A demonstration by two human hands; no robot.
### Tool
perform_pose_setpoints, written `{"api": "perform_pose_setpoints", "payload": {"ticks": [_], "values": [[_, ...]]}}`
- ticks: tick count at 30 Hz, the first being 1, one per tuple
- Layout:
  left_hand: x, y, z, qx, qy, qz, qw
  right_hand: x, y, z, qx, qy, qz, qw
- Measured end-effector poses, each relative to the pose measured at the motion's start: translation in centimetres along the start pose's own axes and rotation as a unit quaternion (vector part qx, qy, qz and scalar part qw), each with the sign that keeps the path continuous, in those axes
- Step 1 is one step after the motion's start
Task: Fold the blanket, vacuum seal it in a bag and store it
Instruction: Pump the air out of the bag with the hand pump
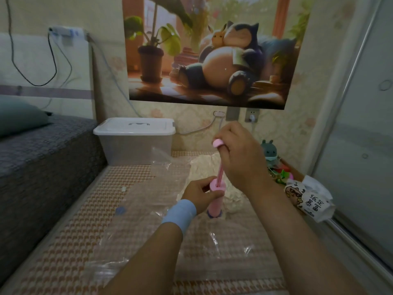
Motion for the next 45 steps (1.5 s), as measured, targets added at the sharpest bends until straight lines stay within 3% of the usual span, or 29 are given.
{"api": "perform_pose_setpoints", "payload": {"ticks": [2, 6, 8, 12, 17, 22, 24, 28, 30, 35, 39, 45], "values": [[0.0, -0.1, 0.2, 0.015, 0.005, 0.006, 1.000, -1.3, 1.8, -0.9, 0.034, 0.023, 0.039, 0.998], [-0.2, -0.2, 0.3, 0.049, -0.004, -0.010, 0.999, -6.0, 6.7, -3.4, 0.060, 0.131, 0.231, 0.962], [-0.1, -0.3, 0.4, 0.052, -0.006, -0.021, 0.998, -6.7, 7.2, -3.6, 0.041, 0.137, 0.271, 0.952], [-0.1, -0.2, 0.4, 0.007, 0.001, -0.017, 1.000, -4.8, 5.7, -2.7, 0.047, 0.126, 0.247, 0.960], [0.0, 0.1, 0.3, -0.020, -0.001, -0.009, 1.000, -0.6, 1.6, -0.9, 0.050, 0.078, 0.107, 0.990], [-0.1, 0.2, 0.5, 0.001, 0.002, -0.001, 1.000, -0.8, 0.8, -1.0, 0.104, 0.040, 0.050, 0.993], [-0.2, 0.1, 0.4, 0.016, 0.013, 0.003, 1.000, -1.7, 1.9, -1.6, 0.113, 0.045, 0.071, 0.990], [0.0, -0.2, 0.2, 0.042, 0.014, 0.014, 0.999, -5.9, 6.0, -4.0, 0.036, 0.109, 0.245, 0.963], [0.3, -0.4, 0.3, 0.051, 0.002, 0.010, 0.999, -7.5, 7.3, -4.9, 0.060, 0.147, 0.281, 0.946], [0.6, -0.9, -0.1, 0.034, 0.019, 0.030, 0.999, -7.4, 7.5, -5.2, 0.163, 0.205, 0.262, 0.929], [1.0, -0.9, 0.6, 0.060, 0.007, 0.077, 0.995, -8.7, 7.3, -6.3, 0.272, 0.302, 0.225, 0.886], [1.2, -0.6, 1.5, 0.074, 0.011, 0.053, 0.996, -9.9, 8.1, -7.3, 0.261, 0.325, 0.210, 0.885]]}}
Point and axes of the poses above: each hand's wrist, its own x-axis towards the middle knuckle, its own y-axis out of the palm, z = x × y, the point moved 1 cm from there along x, towards the middle knuckle, and after that the axes turned 5 degrees about y, right-handed, at the moved point
